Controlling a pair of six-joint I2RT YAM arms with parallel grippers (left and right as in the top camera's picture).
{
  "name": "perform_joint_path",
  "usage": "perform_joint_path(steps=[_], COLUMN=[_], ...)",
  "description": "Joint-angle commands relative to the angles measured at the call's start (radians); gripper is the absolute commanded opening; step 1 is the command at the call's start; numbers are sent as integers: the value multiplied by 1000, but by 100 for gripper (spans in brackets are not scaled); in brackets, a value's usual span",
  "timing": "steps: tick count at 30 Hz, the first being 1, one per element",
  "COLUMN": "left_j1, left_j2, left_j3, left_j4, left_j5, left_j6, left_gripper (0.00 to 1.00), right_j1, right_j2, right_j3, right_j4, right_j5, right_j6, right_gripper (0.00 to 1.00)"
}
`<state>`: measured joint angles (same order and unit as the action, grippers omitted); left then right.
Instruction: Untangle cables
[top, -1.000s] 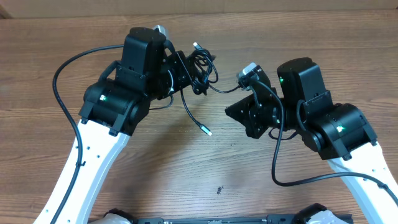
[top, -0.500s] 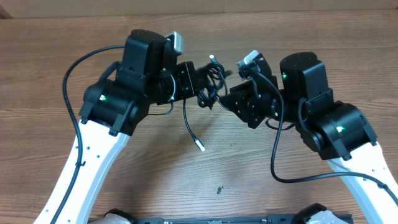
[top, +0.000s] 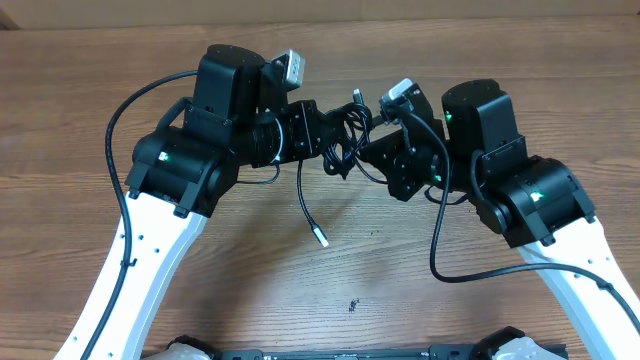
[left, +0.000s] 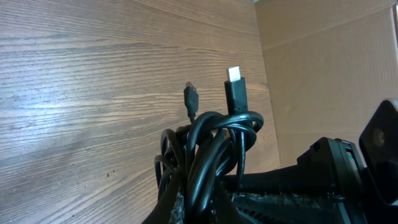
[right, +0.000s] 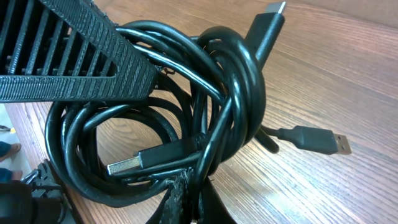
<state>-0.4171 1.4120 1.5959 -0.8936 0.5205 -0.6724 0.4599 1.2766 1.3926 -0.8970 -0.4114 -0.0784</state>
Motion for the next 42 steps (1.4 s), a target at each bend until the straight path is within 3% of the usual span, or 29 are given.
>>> perform_joint_path(steps=[1,11,21,27,30,34,37,42], left_j1=[-6,82,110,109,109,109,109,109], left_j2=[-26,-26,-26,-26,-26,-26,-26,-26], left_j3=[23,23,23,23,23,23,23,23], left_j4=[16,19,9,-5,-21,-60,-79,-67], left_j5=[21,-31,-67,0,58,76,94,169], left_j6=[-20,-191,-198,-101,-5,71,78,100], left_gripper=[4,4,4,4,5,4,4,4], right_j1=[8,9,57,57,56,56,56,56], right_j2=[8,8,8,8,8,8,8,9], right_j3=[1,1,1,1,1,1,1,1], right_j4=[-36,-175,-171,-102,-52,-1,29,40], right_j5=[-29,-47,-53,-53,-52,-50,-42,-16], right_j6=[-4,-8,-9,-8,-8,-8,-8,-4], right_gripper=[4,4,4,4,21,24,34,34])
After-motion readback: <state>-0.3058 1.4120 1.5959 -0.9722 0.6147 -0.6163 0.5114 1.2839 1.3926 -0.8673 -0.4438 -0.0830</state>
